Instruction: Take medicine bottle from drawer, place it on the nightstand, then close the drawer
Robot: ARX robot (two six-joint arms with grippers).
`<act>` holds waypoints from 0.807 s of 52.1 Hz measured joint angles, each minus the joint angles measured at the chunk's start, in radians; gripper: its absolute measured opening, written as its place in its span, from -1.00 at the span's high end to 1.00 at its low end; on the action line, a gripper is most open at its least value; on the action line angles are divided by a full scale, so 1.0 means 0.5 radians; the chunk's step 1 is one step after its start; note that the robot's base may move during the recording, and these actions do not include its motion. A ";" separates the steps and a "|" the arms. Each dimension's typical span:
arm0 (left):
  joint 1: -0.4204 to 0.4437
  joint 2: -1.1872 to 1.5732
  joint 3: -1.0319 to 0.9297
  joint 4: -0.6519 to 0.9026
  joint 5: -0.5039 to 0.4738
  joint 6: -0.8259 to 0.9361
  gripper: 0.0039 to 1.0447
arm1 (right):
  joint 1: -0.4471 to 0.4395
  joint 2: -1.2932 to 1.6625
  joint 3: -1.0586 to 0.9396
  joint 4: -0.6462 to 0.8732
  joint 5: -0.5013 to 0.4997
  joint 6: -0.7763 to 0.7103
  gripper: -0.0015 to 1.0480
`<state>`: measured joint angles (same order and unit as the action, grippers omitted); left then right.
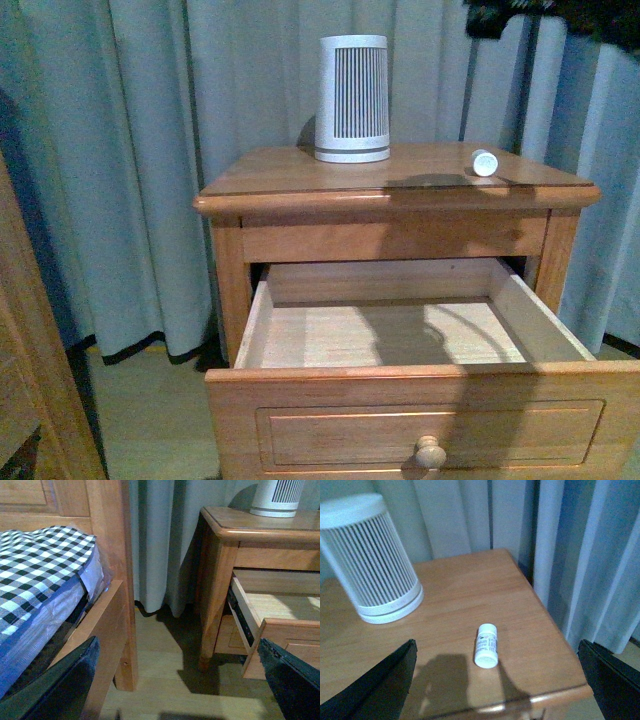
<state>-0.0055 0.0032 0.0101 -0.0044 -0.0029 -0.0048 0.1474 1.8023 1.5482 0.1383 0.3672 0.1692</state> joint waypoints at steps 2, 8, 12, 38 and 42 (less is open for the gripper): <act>0.000 0.000 0.000 0.000 0.000 0.000 -0.87 | -0.002 -0.204 -0.240 0.108 -0.021 -0.005 -0.87; 0.000 0.000 0.000 0.000 0.000 0.000 -0.87 | -0.007 -0.697 -0.894 0.282 -0.071 0.025 -0.87; 0.001 0.000 0.000 0.000 0.000 -0.001 -0.87 | 0.001 -0.957 -1.359 0.352 -0.086 0.044 -0.87; 0.001 0.000 0.000 0.000 0.000 -0.001 -0.87 | 0.260 -0.340 -2.493 1.615 0.018 0.097 -0.87; 0.000 0.000 0.000 0.000 0.000 0.000 -0.87 | 0.256 -0.085 -2.390 1.723 0.011 0.095 -0.87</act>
<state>-0.0055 0.0032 0.0101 -0.0044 -0.0029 -0.0048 0.2756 1.7599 0.3534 0.9997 0.3729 0.2165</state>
